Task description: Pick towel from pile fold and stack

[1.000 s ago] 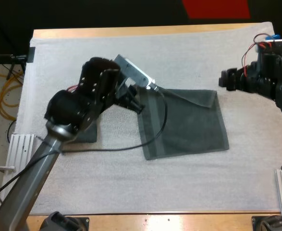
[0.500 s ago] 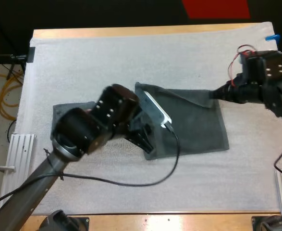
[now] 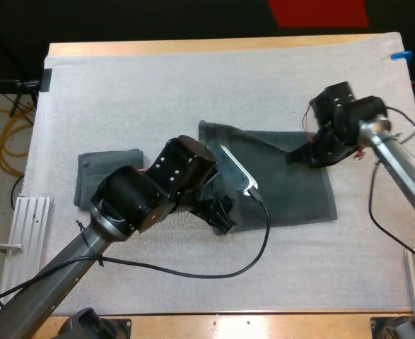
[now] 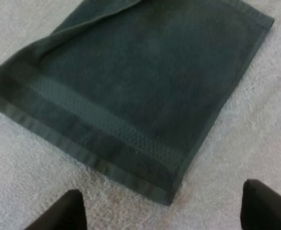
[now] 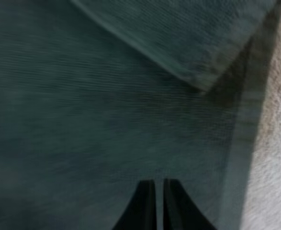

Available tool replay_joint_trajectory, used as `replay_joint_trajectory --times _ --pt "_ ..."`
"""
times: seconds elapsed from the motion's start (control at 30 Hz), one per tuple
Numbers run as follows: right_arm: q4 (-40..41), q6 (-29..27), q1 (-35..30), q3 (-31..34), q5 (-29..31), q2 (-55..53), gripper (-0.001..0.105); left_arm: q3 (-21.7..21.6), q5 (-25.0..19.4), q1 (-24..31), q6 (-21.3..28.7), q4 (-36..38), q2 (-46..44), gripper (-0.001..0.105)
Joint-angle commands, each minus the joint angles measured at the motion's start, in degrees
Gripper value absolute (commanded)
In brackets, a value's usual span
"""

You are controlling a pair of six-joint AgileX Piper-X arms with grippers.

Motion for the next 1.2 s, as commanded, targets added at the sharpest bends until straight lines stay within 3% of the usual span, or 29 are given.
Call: replay_joint_trajectory --times 0.0,0.17,0.33,0.77,1.17 --pt "0.68 -1.68 0.07 -1.22 2.44 1.75 0.000 -0.13 -1.88 -0.14 -0.49 -0.16 -0.32 0.064" --pt "2.48 -2.80 0.07 -4.27 3.85 7.51 0.000 -0.13 -3.15 -0.14 -0.55 -0.16 -0.32 0.064" --pt "2.55 -3.07 0.07 -6.20 4.85 10.94 0.000 -0.13 -7.79 -0.14 -1.37 -0.42 -0.32 0.064" --pt "0.26 -3.07 0.07 -6.92 4.85 14.98 0.000 -0.13 -7.86 -0.14 -2.11 -0.73 -0.32 0.064" --pt "-7.43 -1.70 0.07 -6.92 4.85 15.35 0.000 -0.13 -7.86 -0.14 -2.11 -0.71 -0.32 0.064"
